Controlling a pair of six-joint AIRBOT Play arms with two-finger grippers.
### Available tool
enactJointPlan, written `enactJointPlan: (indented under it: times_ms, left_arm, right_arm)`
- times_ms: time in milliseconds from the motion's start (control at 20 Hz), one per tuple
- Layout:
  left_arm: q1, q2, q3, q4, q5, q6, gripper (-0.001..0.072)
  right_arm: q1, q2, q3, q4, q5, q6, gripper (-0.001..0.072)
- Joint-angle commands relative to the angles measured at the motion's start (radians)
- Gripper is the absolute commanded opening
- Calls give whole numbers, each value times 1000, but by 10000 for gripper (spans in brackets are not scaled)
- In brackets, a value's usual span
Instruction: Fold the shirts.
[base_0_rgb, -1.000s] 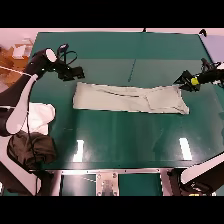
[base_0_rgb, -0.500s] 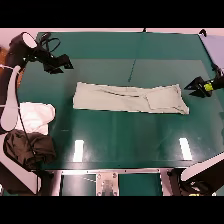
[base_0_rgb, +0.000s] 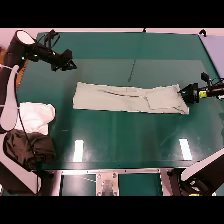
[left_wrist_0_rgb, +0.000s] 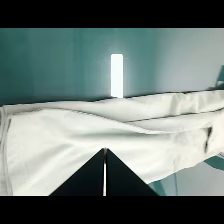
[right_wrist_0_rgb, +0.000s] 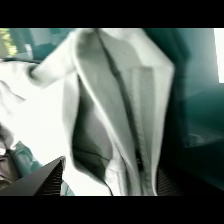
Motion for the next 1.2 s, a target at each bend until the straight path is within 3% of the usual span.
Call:
enactJointPlan:
  times_ms: [0,200,250,350,400,450,800,950,1150]
  left_arm:
    - [-1,-1,1,-48,1,16,24]
    - [-5,-1,1,-81,15,17,24]
    - [-16,-1,1,-82,16,18,24]
    - [-49,-1,1,-80,14,40,24]
    - [-71,-2,1,-76,21,50,24]
    - [-97,-2,1,-70,34,65,24]
    - [-377,-124,-1,-39,224,163,23]
    - [-499,-246,2,-49,341,169,23]
    - [-581,-384,128,-103,377,166,23]
  right_arm:
    - [11,-20,-1,49,-7,-30,654]
    - [52,-20,-1,40,-18,-31,645]
    - [63,-20,-1,30,-18,-31,589]
    - [82,-20,0,19,-8,-35,299]
    - [86,-20,3,18,-1,-34,83]
    - [87,-18,13,15,-2,-34,21]
    - [112,103,138,15,2,34,20]
    - [146,199,138,14,18,67,20]
    - [196,317,138,7,21,124,20]
